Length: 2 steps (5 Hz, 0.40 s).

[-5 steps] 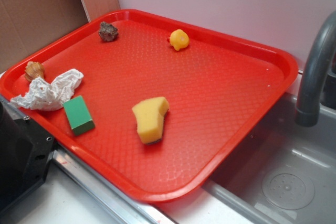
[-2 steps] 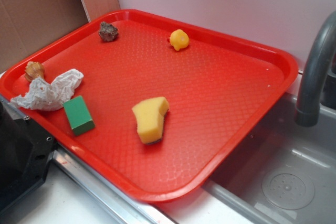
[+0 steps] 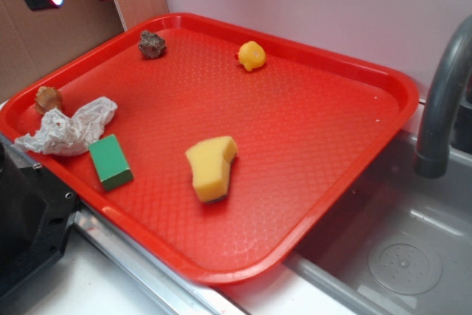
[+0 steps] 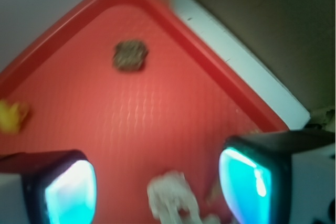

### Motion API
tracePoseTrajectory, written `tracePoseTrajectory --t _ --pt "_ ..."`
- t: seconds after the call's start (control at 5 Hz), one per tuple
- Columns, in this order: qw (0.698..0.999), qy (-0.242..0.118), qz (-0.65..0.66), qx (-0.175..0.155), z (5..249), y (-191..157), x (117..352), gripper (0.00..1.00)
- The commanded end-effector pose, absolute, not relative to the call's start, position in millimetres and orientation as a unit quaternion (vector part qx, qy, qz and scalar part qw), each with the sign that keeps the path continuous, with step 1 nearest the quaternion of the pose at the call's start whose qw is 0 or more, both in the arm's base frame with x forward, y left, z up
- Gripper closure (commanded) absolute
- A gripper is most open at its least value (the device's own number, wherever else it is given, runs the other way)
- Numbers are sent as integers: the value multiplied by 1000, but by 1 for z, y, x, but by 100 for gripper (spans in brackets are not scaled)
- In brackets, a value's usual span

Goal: Grab the rock.

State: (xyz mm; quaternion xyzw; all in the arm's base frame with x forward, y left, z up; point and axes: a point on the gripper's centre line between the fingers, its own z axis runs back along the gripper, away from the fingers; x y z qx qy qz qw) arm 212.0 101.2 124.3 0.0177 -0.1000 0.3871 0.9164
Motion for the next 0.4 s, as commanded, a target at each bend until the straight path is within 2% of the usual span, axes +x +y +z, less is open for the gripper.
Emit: tracePoseTrajectory --t 0.0,0.2 --pt "950 -101 296 9 85 113 253 0" --pt "949 -100 297 9 65 132 235 0"
